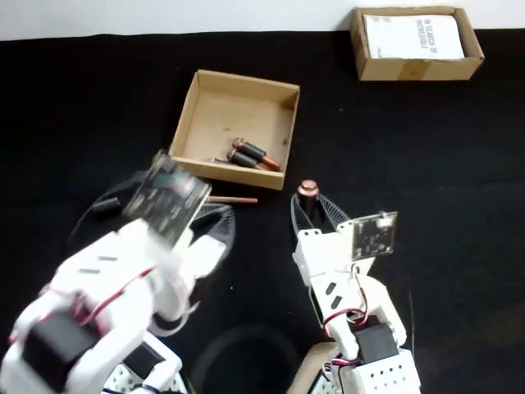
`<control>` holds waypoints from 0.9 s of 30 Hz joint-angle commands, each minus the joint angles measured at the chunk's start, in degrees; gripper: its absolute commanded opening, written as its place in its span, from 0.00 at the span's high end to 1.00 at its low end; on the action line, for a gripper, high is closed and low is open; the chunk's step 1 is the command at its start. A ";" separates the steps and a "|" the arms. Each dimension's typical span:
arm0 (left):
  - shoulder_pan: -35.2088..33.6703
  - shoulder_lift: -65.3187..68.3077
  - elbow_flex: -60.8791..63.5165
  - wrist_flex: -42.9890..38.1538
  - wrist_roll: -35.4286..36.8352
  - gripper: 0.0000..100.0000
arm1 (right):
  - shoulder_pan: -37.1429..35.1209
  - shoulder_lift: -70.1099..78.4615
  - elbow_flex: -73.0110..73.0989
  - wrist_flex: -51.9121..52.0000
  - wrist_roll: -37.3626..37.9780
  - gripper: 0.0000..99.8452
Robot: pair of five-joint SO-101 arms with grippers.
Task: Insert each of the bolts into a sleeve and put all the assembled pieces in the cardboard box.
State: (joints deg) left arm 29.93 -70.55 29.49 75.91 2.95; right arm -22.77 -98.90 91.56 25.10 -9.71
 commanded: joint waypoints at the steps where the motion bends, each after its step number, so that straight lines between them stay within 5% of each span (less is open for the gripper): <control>1: -5.76 -6.90 6.81 -0.97 -1.67 0.99 | -0.57 6.29 -9.63 0.75 -1.41 0.99; 7: -21.49 -21.14 28.18 -16.00 -1.49 0.99 | -0.66 31.96 -31.25 0.84 -1.14 0.99; 12: -28.18 -33.89 48.48 -32.26 -1.58 0.99 | -0.48 55.52 -49.54 0.92 1.41 0.99; 17: -32.13 -33.01 58.15 -39.21 -1.58 0.99 | -0.92 73.98 -62.90 0.84 12.22 0.99; 27: -38.20 -33.10 67.74 -39.65 0.00 0.99 | -1.27 102.29 -85.76 0.84 41.93 0.99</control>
State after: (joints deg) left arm -6.64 -103.16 96.13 37.14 1.80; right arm -23.21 -1.41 13.67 25.89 25.27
